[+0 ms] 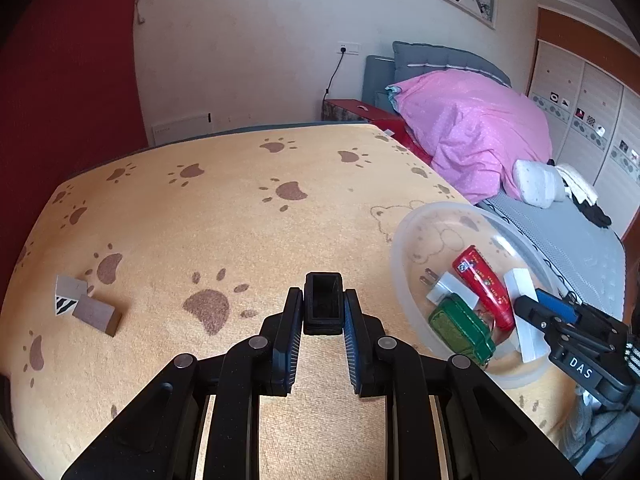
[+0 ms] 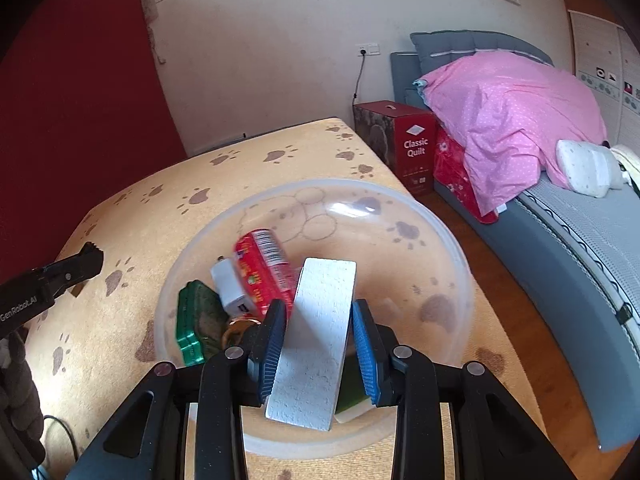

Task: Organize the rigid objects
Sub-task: 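Lower the white block into the bowl and open the right gripper while the left releases the black box, then move both open grippers back toward the striped prism and brown block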

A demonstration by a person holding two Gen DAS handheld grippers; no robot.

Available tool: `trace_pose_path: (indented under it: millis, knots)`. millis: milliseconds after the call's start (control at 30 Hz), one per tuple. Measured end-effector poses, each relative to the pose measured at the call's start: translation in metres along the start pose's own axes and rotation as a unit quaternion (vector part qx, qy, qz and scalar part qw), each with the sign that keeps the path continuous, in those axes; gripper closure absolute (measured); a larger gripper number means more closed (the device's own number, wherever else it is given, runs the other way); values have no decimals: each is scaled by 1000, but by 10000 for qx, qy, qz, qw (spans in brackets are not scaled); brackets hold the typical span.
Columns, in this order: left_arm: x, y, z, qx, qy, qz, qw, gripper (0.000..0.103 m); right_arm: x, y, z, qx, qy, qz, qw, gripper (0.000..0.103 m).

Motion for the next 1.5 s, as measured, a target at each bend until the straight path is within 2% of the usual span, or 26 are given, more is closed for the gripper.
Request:
trace_pose_path:
  millis: [633, 667, 733, 767, 800, 1100, 1167, 1233, 1500]
  knots:
    - [-65, -22, -29, 198, 657, -418, 9968, 82, -17, -3, 2, -124, -138, -369, 9991, 64]
    - [-69, -23, -31, 213, 746, -412, 9961, 80, -17, -3, 3, -128, -147, -363, 9992, 64]
    - [-73, -25, -32, 207, 894, -376, 9951, 61, -16, -3, 4, -144, -165, -361, 9991, 61]
    - [-74, -25, -32, 181, 907, -363, 9951, 56, -17, -3, 4, -156, -166, -366, 9991, 60]
    - [-74, -25, -32, 150, 891, -362, 9953, 53, -17, -4, 4, -167, -164, -378, 9990, 57]
    - [-56, -17, -35, 184, 642, -260, 9974, 53, -12, -5, 9, -258, -141, -356, 9989, 51]
    - [-51, -16, -34, 170, 527, -238, 9982, 49, -11, -6, 13, -343, -124, -355, 9987, 46]
    - [-46, -15, -33, 140, 442, -195, 9987, 39, -10, -8, 17, -426, -103, -350, 9984, 42]
    - [-22, -9, -28, 130, 265, 40, 9996, 32, 6, -9, 30, -620, -142, -219, 9977, 37]
Point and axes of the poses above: each gripper's, at about its wrist camera, not at the fingertips, and z roughly against the way its jaws point, x to its left, y to its underside, the point moved 7 cm from there along -z, roughly the way its jaws point, and after that the axes turned 6 degrees about x, right-handed, at the moved point
